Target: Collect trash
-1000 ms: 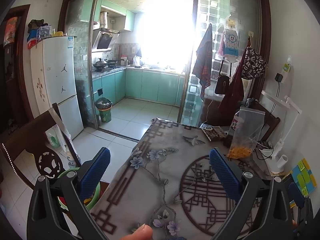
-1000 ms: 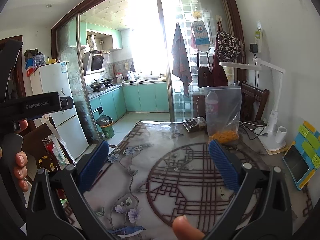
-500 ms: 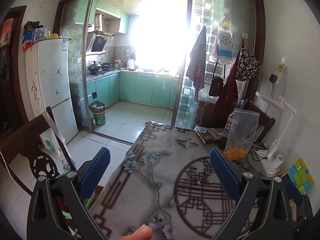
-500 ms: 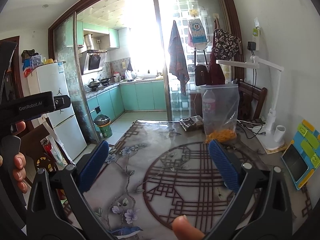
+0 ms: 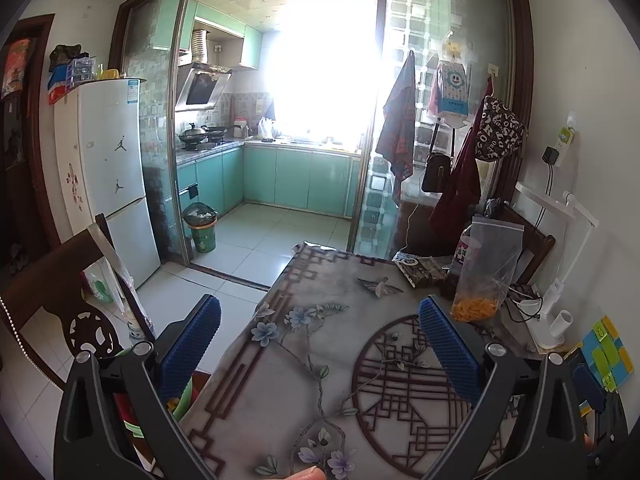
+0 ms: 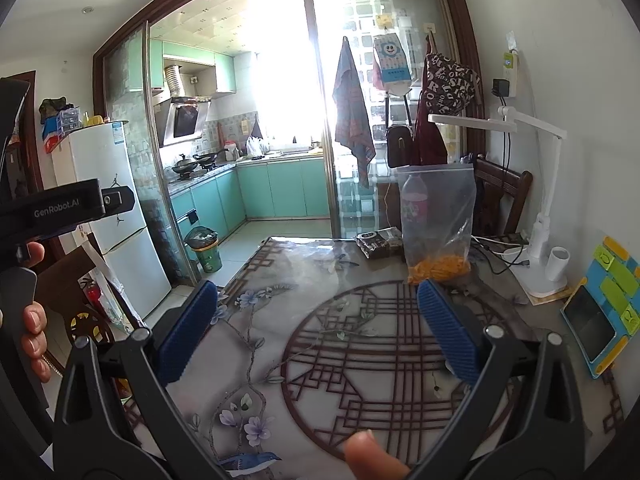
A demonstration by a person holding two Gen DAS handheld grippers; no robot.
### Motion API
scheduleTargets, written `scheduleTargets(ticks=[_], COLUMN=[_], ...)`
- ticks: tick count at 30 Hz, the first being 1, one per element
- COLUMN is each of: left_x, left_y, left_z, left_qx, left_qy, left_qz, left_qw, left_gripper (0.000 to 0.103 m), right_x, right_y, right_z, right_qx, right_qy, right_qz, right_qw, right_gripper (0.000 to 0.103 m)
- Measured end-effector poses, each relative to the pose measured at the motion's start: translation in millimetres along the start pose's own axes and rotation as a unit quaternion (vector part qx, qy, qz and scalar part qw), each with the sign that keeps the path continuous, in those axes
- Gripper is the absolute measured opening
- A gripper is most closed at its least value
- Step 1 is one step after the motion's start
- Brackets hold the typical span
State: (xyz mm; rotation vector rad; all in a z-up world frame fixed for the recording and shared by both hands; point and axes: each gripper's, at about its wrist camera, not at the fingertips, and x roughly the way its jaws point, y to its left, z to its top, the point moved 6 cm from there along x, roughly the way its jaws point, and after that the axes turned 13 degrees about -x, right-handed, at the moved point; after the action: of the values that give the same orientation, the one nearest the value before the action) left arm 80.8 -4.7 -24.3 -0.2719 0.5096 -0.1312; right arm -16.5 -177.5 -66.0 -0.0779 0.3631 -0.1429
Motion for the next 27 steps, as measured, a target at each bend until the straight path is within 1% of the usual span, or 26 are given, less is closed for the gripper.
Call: scheduleTargets(ticks=[5, 21, 27], left_x=[3.9, 5.7, 5.0], left_y=[1.7, 1.5, 1.0], left_z=[-2.8, -4.5, -4.3], left_qx=[-0.01, 0.0, 0.005], left_qy=[0.011, 0.011, 0.013], left_qz=[-0.002, 0.004, 0.0], left_qw=[0.9999, 0.9999, 0.9999], left_gripper=[0.095, 0.095, 0.095], right_x=[1.9, 3.2, 4.2], right_y=[-1.9, -2.7, -5.8], right_z=[-2.6, -5.3, -9.5], right_qx=[0.0, 0.001, 0.005], right_qy=[0.007, 0.011, 0.014], right_qz=[-0.003, -0.005, -0.008], right_qw=[1.0, 1.0, 1.0], right_gripper=[0.099, 0.099, 0.099])
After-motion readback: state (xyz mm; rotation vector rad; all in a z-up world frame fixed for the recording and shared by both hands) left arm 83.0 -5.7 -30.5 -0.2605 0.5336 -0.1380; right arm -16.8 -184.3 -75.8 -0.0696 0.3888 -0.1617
